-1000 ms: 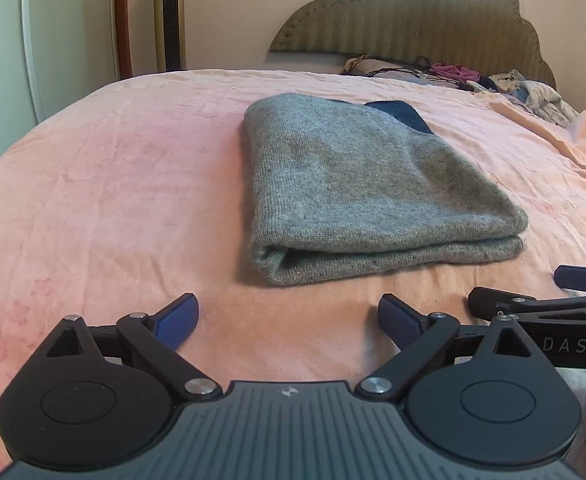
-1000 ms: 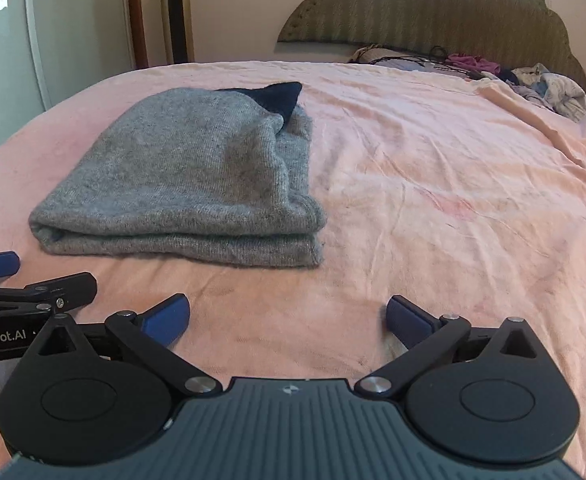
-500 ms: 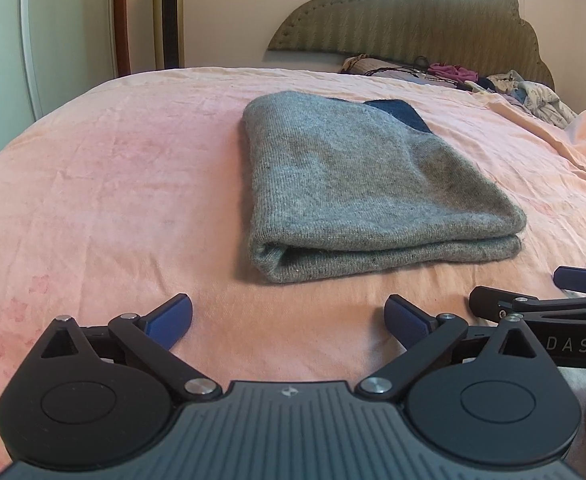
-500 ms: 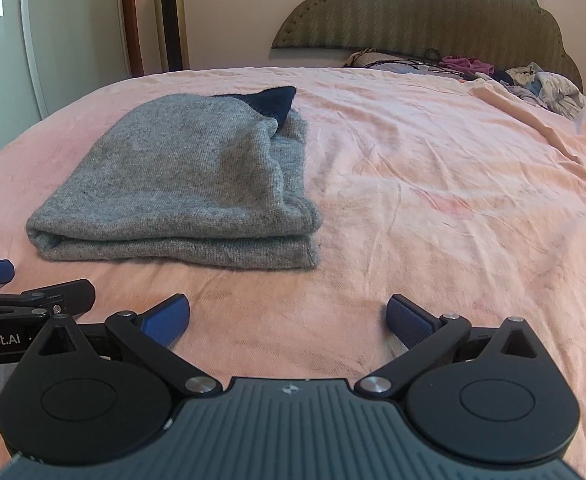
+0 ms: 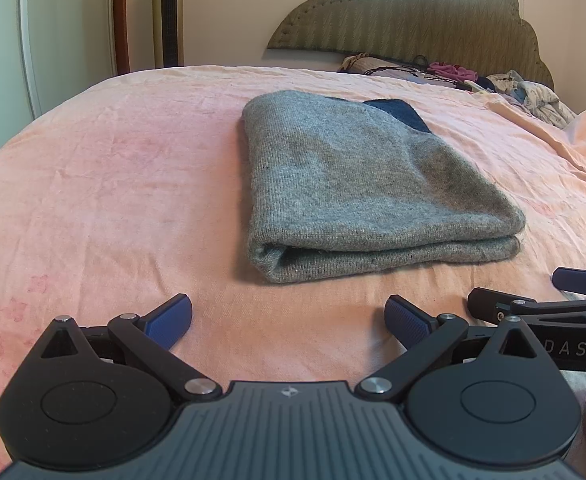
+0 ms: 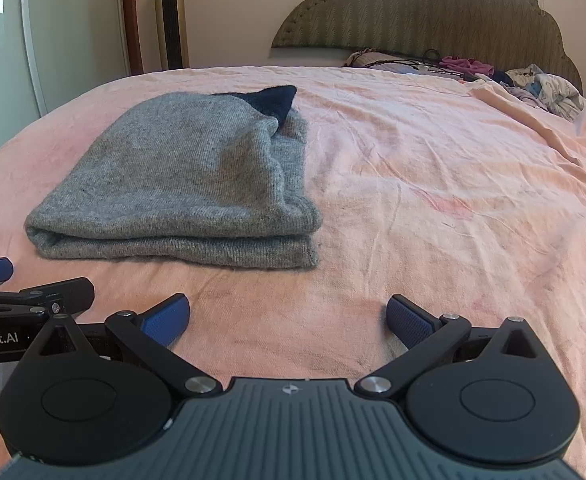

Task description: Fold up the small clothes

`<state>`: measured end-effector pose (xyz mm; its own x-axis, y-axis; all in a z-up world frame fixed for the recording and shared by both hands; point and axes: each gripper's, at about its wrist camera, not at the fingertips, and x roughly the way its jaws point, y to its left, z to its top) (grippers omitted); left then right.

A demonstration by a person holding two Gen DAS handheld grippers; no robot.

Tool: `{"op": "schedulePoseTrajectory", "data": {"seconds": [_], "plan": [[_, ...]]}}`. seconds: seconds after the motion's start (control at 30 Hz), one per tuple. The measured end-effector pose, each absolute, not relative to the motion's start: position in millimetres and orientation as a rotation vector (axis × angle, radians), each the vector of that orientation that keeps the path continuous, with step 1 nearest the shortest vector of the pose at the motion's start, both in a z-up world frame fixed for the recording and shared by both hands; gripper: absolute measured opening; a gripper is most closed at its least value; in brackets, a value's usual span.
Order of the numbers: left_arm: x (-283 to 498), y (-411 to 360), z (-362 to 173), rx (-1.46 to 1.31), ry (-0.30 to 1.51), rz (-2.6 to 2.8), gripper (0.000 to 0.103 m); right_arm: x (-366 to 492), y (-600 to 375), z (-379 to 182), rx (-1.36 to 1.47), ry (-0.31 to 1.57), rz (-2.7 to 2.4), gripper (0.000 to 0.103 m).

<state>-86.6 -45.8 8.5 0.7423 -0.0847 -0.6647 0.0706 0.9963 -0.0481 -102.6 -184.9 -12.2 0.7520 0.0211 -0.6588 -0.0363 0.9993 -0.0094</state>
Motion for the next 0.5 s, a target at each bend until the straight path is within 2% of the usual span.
{"op": "schedulePoseTrajectory", "data": {"seconds": [0.5], "plan": [[-84.3, -48.5, 8.8, 0.01, 0.747, -0.074, 0.103, -102.7, -184.8, -12.2, -0.023, 0.72, 0.031, 0.103]]}}
